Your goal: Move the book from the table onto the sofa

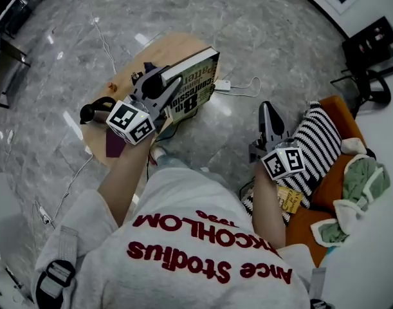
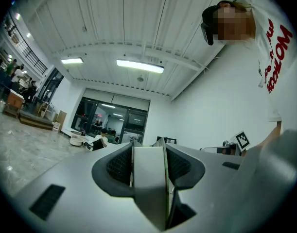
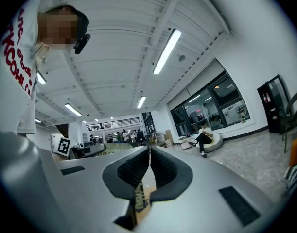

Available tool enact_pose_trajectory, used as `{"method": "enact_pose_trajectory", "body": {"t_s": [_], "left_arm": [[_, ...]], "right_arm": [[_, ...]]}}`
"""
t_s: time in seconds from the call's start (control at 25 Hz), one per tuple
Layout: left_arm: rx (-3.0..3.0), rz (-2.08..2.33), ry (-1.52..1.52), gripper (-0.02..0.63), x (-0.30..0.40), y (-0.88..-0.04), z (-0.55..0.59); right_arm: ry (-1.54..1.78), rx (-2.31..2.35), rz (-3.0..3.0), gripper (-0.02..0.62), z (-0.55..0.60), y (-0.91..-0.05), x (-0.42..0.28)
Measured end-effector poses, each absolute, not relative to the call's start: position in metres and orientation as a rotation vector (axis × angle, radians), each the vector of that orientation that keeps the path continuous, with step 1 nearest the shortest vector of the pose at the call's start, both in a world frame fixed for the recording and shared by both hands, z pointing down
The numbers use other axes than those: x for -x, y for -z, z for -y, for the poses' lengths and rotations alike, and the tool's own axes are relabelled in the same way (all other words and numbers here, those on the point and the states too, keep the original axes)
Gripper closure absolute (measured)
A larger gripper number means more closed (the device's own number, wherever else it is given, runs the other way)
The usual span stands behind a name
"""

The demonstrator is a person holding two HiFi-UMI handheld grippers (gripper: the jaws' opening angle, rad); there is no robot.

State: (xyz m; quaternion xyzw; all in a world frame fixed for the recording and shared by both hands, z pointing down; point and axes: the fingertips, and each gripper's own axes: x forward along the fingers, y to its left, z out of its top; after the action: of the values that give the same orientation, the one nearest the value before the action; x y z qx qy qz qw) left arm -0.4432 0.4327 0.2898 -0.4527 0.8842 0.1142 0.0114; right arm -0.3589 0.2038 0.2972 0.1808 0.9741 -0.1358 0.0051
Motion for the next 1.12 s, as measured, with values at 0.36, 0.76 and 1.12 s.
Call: {"method": "enact_pose_trajectory", "body": {"t_s": [0.36, 0.76, 1.12], "left_arm": [[1.616, -2.649, -0.328, 0.430, 0.436, -0.277, -0.343], [1.940, -2.444, -0.312, 0.430, 0.402, -0.270, -0.243], [2.144, -2.323, -0.289, 0.430, 0.368, -0.271, -0.175]], "right_arm": [[0.367, -0.231, -3.050, 0.566, -0.114, -0.281, 0.306], [0.317, 0.204, -3.008, 0.568, -0.045, -0.272, 0.213], [0.309, 0.451, -2.947, 0.567, -0.009, -0.264, 0.142]]}}
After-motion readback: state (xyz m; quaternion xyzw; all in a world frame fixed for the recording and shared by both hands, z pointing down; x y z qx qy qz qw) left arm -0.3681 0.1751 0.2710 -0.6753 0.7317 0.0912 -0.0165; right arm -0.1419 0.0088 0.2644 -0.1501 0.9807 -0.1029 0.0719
